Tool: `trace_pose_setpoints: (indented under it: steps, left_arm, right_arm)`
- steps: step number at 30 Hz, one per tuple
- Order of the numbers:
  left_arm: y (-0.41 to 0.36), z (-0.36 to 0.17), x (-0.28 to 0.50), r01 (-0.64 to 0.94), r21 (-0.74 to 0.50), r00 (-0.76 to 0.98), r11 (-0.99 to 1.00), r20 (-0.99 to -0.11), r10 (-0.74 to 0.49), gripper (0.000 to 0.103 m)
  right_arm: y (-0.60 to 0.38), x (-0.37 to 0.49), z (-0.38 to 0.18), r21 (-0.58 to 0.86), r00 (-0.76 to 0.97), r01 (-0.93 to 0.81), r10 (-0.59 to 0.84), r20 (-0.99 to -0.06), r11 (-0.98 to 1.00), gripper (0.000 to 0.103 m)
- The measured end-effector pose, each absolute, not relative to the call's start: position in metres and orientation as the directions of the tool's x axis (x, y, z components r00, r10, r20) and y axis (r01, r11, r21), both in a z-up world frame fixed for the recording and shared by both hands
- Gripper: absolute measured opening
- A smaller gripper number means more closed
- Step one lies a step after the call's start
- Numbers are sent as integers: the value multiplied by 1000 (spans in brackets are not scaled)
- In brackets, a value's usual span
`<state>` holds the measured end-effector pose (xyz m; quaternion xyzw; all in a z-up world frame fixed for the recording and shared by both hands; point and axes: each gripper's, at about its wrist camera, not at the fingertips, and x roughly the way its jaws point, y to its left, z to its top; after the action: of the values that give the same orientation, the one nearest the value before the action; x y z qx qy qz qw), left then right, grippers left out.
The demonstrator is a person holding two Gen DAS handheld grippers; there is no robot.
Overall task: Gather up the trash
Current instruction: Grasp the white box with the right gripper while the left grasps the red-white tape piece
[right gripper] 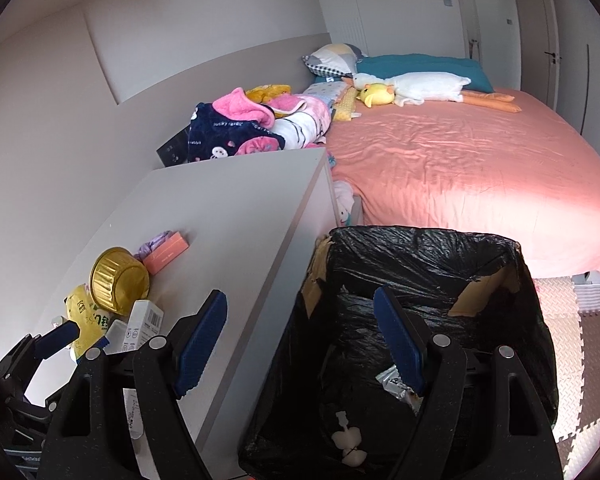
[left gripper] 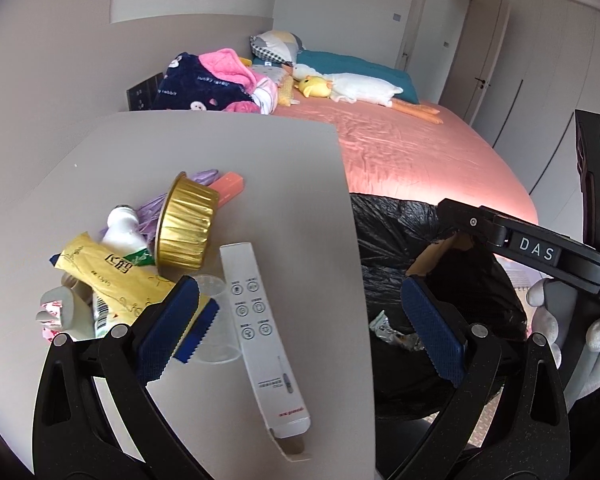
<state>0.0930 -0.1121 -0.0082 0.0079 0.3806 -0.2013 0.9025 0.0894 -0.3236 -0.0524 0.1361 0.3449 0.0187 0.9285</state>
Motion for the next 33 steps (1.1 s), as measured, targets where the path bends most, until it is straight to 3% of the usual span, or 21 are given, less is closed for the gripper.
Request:
trace_pose_setpoints:
  steps: [33]
  left_arm:
    - [10,-30,89,57,-113,702,992,-702,-121,97]
  right_arm:
    - [-193,105,-86,228,612,-194,299,-732,954,76]
